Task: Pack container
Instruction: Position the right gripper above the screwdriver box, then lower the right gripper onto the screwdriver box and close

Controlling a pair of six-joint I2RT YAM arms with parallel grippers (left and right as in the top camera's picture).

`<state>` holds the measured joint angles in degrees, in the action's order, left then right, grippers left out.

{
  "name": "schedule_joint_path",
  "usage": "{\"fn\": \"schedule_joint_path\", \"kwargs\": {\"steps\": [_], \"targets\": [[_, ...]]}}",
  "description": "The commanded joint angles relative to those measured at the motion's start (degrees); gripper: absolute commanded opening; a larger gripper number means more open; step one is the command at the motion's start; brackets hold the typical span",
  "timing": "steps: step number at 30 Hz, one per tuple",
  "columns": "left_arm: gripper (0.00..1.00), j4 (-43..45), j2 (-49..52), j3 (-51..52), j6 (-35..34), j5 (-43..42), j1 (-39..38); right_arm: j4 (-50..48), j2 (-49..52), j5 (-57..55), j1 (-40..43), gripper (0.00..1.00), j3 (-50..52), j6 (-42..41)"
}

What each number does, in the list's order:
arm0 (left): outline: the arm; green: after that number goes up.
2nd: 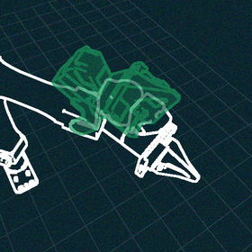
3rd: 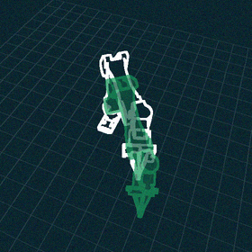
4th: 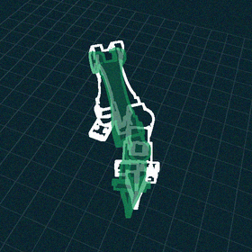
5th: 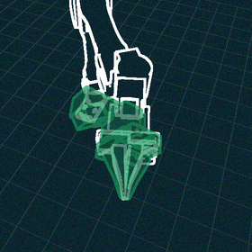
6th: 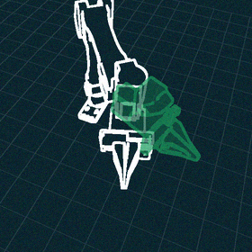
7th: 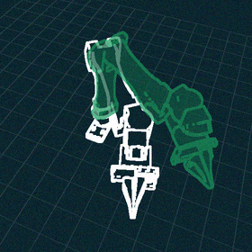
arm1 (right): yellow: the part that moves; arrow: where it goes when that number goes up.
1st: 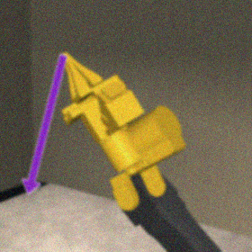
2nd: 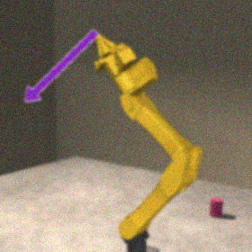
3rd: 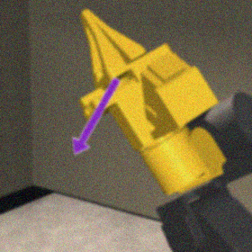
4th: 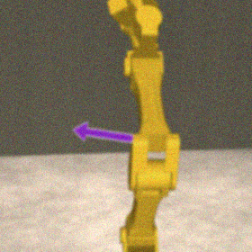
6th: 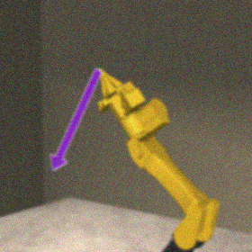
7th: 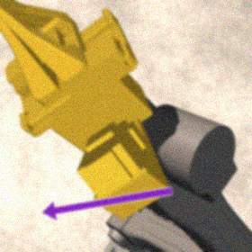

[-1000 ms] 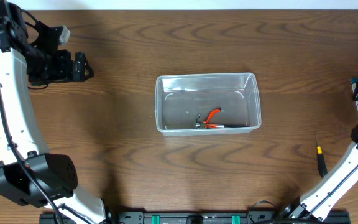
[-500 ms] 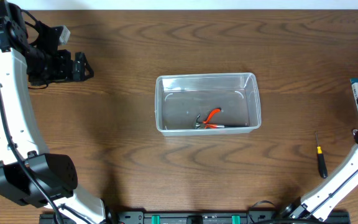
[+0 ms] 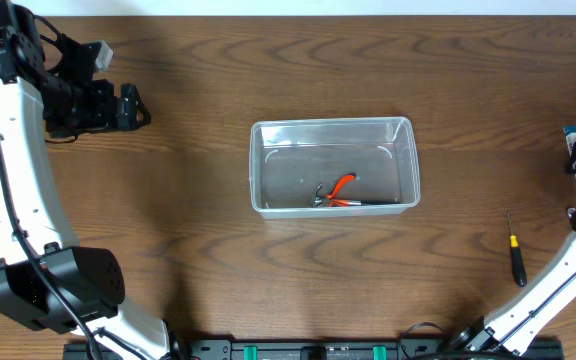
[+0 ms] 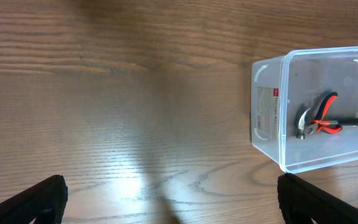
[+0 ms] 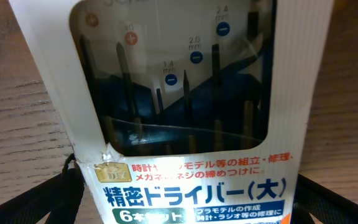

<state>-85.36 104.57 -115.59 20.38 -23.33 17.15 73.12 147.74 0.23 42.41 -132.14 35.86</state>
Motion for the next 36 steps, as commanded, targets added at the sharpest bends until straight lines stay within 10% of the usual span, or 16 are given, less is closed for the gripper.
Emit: {"fn": "schedule_joint_path", "kwargs": {"steps": [1,22,36], "targets": [[0.98,-0.31,-0.2,0.24,-0.59,0.46,0.17,-0.52,0.52,0.63,0.26,0.99,0.37,1.09],[0.98,-0.28,-0.2,0.24,-0.55,0.46,0.17,-1.16,0.52,-2.6,-1.31,0.99,0.7,2.4],[0.98,0.35,-0.2,0.24,-0.55,0.48,0.17,-0.94,0.52,-2.6,-1.36,0.78,0.7,2.32]]}}
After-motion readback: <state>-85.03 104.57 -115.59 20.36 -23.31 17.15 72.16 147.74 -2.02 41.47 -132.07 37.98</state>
